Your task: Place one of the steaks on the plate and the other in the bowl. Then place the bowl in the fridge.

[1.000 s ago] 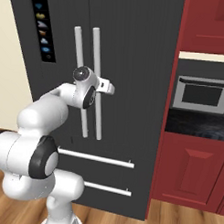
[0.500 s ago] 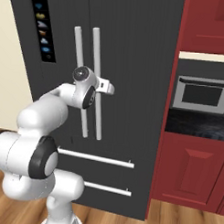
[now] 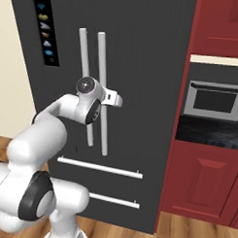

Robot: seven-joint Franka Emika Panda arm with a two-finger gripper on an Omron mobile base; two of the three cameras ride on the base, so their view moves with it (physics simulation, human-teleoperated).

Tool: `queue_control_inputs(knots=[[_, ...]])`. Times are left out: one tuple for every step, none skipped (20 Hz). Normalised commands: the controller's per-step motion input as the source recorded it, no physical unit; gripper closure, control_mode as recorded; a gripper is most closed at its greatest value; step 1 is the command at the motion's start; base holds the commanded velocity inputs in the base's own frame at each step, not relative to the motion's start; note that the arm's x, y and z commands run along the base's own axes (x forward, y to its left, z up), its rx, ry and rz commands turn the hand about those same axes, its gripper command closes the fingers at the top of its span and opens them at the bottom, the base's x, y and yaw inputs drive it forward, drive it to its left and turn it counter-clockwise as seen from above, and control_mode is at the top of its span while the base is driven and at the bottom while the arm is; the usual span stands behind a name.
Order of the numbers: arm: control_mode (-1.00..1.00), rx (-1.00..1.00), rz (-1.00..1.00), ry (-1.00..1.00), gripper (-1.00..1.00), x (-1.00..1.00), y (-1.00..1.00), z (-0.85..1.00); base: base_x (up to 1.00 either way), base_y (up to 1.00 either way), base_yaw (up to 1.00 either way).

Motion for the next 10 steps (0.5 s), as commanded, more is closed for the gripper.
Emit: queue_control_inputs(knots=[[-1.0, 0.16, 0.0, 0.0, 1.0, -0.64, -0.57, 0.06, 0.0, 0.0, 0.0], [-1.0, 0.18, 0.0, 0.0, 1.0, -0.61, -0.51, 0.09, 0.0, 0.0, 0.0], [-1.0, 0.23, 0.0, 0.0, 1.0, -0.66, -0.61, 0.1, 0.0, 0.0, 0.0], [-1.0, 0.25, 0.0, 0.0, 1.0, -0.7, -0.61, 0.12, 0.0, 0.0, 0.0], [-1.0, 0.27, 0.03, 0.0, 1.0, -0.77, -0.62, 0.14, 0.0, 0.0, 0.0], [-1.0, 0.26, 0.05, 0.0, 1.0, -0.8, -0.63, 0.12, 0.0, 0.0, 0.0], [-1.0, 0.26, 0.05, 0.0, 1.0, -0.81, -0.63, 0.13, 0.0, 0.0, 0.0], [-1.0, 0.26, 0.05, 0.0, 1.0, -0.81, -0.63, 0.14, 0.0, 0.0, 0.0], [-1.0, 0.25, 0.05, 0.0, 1.0, -0.81, -0.62, 0.16, 0.0, 0.0, 0.0], [-1.0, 0.24, 0.04, 0.0, 1.0, -0.81, -0.59, 0.17, 0.0, 0.0, 0.0]])
